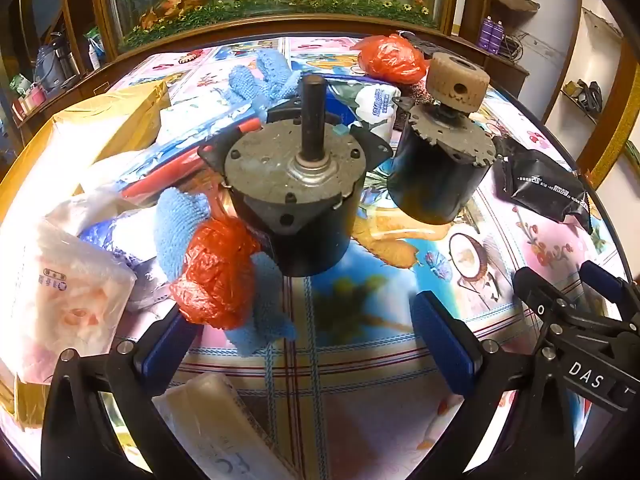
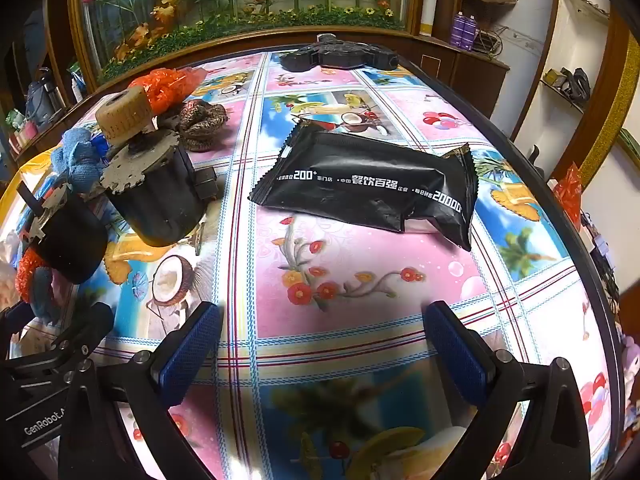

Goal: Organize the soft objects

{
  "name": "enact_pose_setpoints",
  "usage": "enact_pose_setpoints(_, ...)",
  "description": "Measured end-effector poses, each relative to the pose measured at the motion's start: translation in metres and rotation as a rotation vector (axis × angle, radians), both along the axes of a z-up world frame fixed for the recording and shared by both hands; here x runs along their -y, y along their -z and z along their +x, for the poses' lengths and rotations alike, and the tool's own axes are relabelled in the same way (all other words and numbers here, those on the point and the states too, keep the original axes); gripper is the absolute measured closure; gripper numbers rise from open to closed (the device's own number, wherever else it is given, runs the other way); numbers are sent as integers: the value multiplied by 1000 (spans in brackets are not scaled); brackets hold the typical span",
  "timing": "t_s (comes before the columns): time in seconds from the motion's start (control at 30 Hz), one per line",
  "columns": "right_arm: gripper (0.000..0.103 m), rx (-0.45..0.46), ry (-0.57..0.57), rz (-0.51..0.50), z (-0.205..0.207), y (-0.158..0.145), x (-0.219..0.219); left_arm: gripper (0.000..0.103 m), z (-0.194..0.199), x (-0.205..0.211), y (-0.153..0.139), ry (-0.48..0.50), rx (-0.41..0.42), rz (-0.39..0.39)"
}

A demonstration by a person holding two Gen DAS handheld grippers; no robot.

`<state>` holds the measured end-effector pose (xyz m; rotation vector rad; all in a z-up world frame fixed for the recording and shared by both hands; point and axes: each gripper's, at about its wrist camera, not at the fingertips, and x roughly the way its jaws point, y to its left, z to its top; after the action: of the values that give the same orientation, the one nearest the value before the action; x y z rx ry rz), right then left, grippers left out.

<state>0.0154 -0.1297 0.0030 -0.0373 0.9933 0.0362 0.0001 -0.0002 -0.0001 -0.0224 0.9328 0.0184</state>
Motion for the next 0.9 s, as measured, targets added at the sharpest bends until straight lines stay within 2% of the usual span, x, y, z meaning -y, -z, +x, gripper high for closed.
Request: enact_pose_setpoints(0.9,1,-1,3,-4,1,1,-4,0,0,0,0,0,-10,4)
